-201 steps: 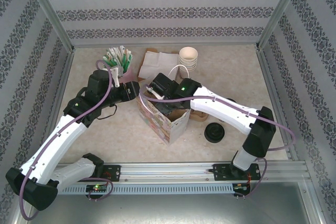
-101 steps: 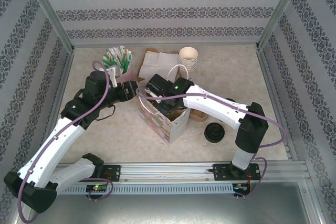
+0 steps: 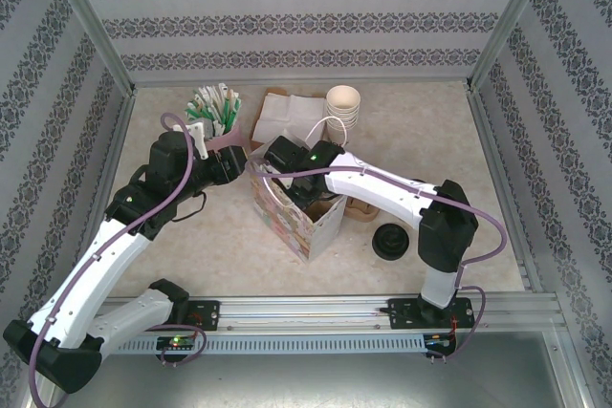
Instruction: Pack the takeout coffee
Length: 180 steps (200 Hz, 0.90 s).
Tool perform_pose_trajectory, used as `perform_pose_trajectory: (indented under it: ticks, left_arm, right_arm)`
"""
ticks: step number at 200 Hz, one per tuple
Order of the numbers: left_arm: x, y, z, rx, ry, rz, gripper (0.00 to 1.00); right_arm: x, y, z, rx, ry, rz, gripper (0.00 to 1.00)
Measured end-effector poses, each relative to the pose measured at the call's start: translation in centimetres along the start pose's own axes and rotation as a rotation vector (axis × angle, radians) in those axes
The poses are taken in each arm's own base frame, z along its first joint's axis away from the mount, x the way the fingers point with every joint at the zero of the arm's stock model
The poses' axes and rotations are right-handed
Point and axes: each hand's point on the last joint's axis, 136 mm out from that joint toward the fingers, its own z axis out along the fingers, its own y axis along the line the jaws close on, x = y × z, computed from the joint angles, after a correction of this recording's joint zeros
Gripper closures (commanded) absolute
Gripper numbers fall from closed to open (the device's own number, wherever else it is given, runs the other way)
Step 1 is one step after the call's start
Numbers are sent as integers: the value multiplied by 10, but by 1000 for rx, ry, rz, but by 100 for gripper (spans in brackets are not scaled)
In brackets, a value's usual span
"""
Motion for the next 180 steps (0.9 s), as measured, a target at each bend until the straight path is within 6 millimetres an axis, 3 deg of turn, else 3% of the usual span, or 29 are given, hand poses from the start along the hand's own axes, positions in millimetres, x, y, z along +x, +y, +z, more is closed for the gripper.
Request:
perform_pose_trajectory:
  ticks: [87, 180]
  left_arm:
    - [2, 4, 0, -20, 7, -1, 44]
    - [3, 16, 1, -72, 4, 2, 44]
  right_arm:
    - [-8, 4, 19, -29, -5, 22, 67]
    - [-3, 4, 50, -38, 31, 35, 65]
